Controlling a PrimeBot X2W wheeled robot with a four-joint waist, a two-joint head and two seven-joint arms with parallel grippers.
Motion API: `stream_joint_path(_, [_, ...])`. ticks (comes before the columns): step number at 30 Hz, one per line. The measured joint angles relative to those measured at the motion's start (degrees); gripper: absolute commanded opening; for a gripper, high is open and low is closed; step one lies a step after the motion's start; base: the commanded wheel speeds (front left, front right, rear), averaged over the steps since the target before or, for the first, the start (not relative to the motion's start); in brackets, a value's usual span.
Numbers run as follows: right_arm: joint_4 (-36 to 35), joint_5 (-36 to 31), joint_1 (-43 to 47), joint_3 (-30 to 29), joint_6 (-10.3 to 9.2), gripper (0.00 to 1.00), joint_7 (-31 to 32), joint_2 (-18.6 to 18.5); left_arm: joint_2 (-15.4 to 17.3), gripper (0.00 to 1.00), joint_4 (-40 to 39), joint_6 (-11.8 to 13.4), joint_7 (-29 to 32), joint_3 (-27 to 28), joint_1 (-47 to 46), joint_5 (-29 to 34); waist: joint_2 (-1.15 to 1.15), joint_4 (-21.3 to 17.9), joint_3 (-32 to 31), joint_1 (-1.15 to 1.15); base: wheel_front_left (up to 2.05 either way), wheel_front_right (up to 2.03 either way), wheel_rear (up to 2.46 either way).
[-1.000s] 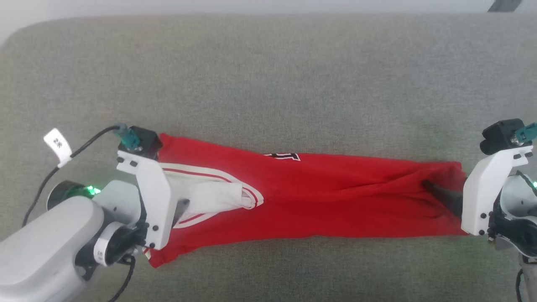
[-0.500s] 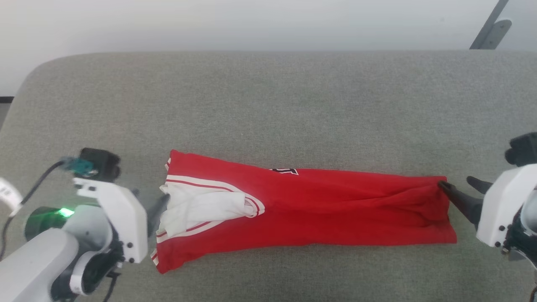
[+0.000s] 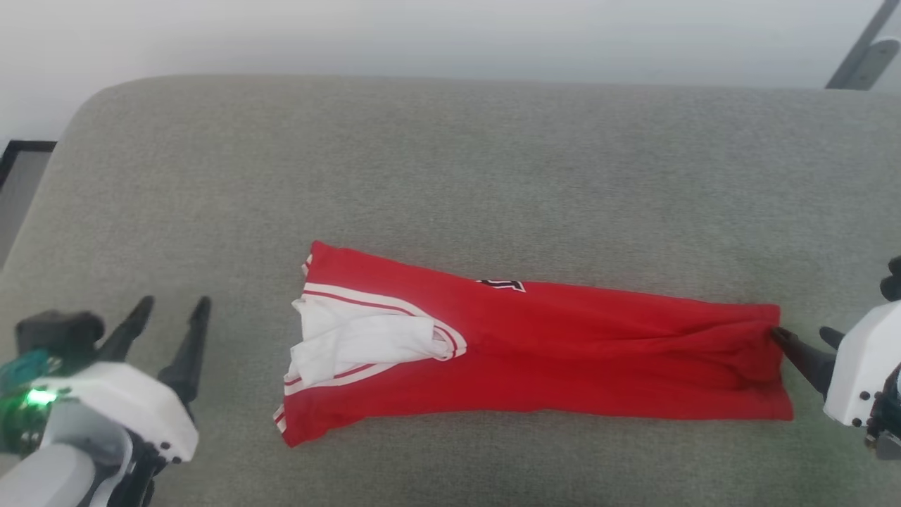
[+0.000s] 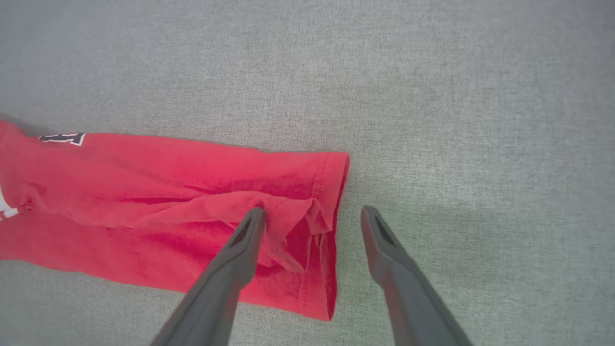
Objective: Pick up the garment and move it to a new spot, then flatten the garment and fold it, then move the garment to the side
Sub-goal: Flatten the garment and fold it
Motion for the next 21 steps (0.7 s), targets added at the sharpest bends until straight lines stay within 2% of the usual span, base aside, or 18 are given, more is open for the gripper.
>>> stream_joint_path(4, [3.1,0.2,0.0,-1.2,0.00,1.00,0.9,0.2,-1.3,1.00,2.2,-0.5,-5.6,1.9,3.1,0.0,0.00,1.2,0.4,0.00,0.00,0.00,0.00])
stream_joint_path(9, [8.1,0.8,-0.7,-1.8,0.00,1.00,1.7,0.5,-3.8,1.00,5.0,-1.8,-8.2,5.9,5.4,2.6,0.00,2.8,1.0,0.00,0.00,0.00,0.00])
stream_joint_path(16, [15.6,2.8,-3.6,-0.7,-0.01,1.00,1.7,0.9,-11.6,1.00,7.5,-6.6,-8.4,18.2,9.9,10.5,0.00,4.7,1.2,0.00,0.00,0.00,0.00])
stream_joint_path(17, [16.4,2.9,-3.9,0.3,-0.01,0.85,1.8,0.5,-12.8,1.00,8.1,-7.7,-8.4,19.4,10.8,11.3,0.00,4.9,1.2,0.00,0.00,0.00,0.00])
stream_joint_path(18, [16.8,3.4,-4.0,1.2,-0.01,0.36,2.1,0.2,-13.9,1.00,8.6,-8.9,-8.4,20.3,11.5,12.2,0.00,5.0,1.2,0.00,0.00,0.00,0.00])
stream_joint_path(19, [17.1,4.4,-4.2,1.9,-0.02,0.00,2.2,-0.1,-14.9,1.00,9.1,-9.7,-8.4,21.5,12.1,13.6,0.00,5.2,1.1,0.00,0.00,0.00,0.00])
stream_joint_path(21, [17.8,5.7,-4.6,3.3,-0.02,0.00,2.2,-0.6,-17.0,1.00,9.7,-11.5,-8.4,24.2,12.3,15.2,0.00,5.4,1.0,0.00,0.00,0.00,0.00])
